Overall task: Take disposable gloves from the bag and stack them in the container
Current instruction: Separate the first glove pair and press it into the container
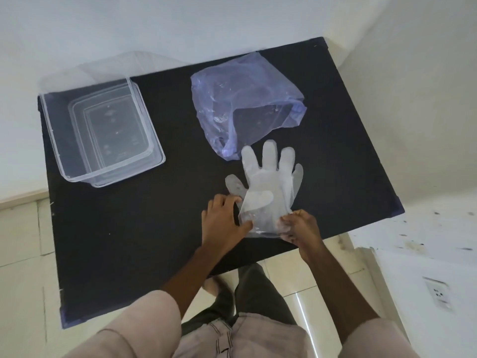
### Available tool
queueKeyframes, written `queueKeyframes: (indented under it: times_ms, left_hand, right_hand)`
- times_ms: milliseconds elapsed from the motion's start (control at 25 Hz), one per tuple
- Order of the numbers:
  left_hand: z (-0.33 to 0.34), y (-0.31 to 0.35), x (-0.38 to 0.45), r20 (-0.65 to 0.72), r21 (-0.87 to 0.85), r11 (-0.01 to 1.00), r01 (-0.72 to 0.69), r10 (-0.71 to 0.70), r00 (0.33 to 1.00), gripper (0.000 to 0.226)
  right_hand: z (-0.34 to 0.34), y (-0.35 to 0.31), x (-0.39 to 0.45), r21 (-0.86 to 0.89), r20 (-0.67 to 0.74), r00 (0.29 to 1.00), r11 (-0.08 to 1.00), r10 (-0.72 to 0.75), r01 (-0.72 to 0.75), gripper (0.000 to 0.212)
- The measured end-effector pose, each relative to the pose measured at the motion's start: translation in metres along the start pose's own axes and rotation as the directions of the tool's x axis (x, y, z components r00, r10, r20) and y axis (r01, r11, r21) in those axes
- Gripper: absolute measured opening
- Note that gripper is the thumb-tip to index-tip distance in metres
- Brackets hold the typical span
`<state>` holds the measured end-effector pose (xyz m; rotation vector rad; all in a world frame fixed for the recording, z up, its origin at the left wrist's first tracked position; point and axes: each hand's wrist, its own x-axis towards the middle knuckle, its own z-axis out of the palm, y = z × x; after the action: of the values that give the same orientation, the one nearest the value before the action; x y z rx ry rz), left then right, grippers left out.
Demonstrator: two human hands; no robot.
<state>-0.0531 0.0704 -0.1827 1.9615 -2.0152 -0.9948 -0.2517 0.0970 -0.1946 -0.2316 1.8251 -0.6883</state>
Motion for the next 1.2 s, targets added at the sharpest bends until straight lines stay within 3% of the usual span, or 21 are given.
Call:
queueKeyframes:
  times_ms: [160,320,480,560,640,760,800,880,920,960,1000,1040,1080,1120,1200]
  left_hand:
    - [0.006,0.004,0.007,0.003,-0.038,0.997,0.065,-0.065,0.998,0.045]
    - [0.008,0.005,0.015,-0.05,-0.07,0.992,0.102,-0.106,0.993,0.027]
    - [0.008,0.006,0.021,-0.094,-0.102,0.985,0.14,-0.15,0.984,0.014]
    - [0.005,0.008,0.024,-0.084,-0.21,0.961,0.18,-0.201,0.976,0.015]
    - [0.0,0.013,0.026,0.0,-0.423,0.856,0.296,-0.327,0.945,0.014]
    - [-0.008,0.024,0.028,0.209,-0.653,0.57,0.498,-0.496,0.843,0.017]
    - [-0.011,0.026,0.029,0.262,-0.673,0.506,0.54,-0.519,0.814,0.016]
    - [-0.013,0.028,0.031,0.337,-0.711,0.388,0.586,-0.543,0.769,0.012]
    - [-0.012,0.029,0.029,0.335,-0.741,0.35,0.573,-0.546,0.768,0.011]
    - [-0.008,0.03,0.025,0.256,-0.767,0.387,0.512,-0.546,0.797,0.011]
    - [-0.002,0.029,0.016,0.087,-0.74,0.544,0.395,-0.505,0.859,0.012]
    - [0.006,0.027,0.002,-0.125,-0.606,0.763,0.223,-0.369,0.921,0.015]
    - [0.017,0.024,-0.014,-0.269,-0.384,0.923,0.027,-0.14,0.953,0.02]
    - [0.028,0.018,-0.03,-0.284,-0.159,0.976,-0.149,0.1,0.954,0.028]
    - [0.05,0.001,-0.051,-0.077,0.169,0.918,-0.358,0.375,0.924,0.049]
  right_hand:
    - [0.001,0.001,-0.002,-0.106,-0.061,0.997,0.994,-0.044,0.037,0.015]
    - [-0.004,-0.002,-0.007,-0.345,-0.124,0.96,0.918,-0.252,0.197,0.029]
    - [-0.007,-0.01,-0.013,-0.58,-0.182,0.8,0.719,-0.571,0.382,0.039]
    - [-0.003,-0.013,-0.017,-0.587,-0.083,0.742,0.634,-0.665,0.503,0.041]
    - [0.006,-0.01,-0.026,-0.591,0.112,0.693,0.513,-0.712,0.622,0.052]
    - [0.023,0.006,-0.031,-0.742,0.366,0.569,0.137,-0.737,0.656,0.075]
    - [0.027,0.011,-0.032,-0.779,0.396,0.565,0.061,-0.724,0.624,0.075]
    - [0.031,0.016,-0.029,-0.811,0.39,0.565,0.018,-0.727,0.584,0.056]
    - [0.031,0.017,-0.026,-0.81,0.373,0.553,0.03,-0.745,0.586,0.042]
    - [0.03,0.016,-0.024,-0.799,0.352,0.548,0.062,-0.758,0.599,0.03]
    - [0.029,0.013,-0.023,-0.783,0.331,0.557,0.107,-0.761,0.612,0.021]
    - [0.028,0.008,-0.022,-0.768,0.306,0.579,0.163,-0.756,0.619,0.016]
    - [0.027,0.001,-0.02,-0.76,0.278,0.604,0.214,-0.747,0.614,0.013]
    - [0.027,-0.008,-0.018,-0.76,0.253,0.627,0.25,-0.737,0.6,0.011]
    - [0.024,-0.028,-0.012,-0.76,0.233,0.638,0.272,-0.734,0.591,0.009]
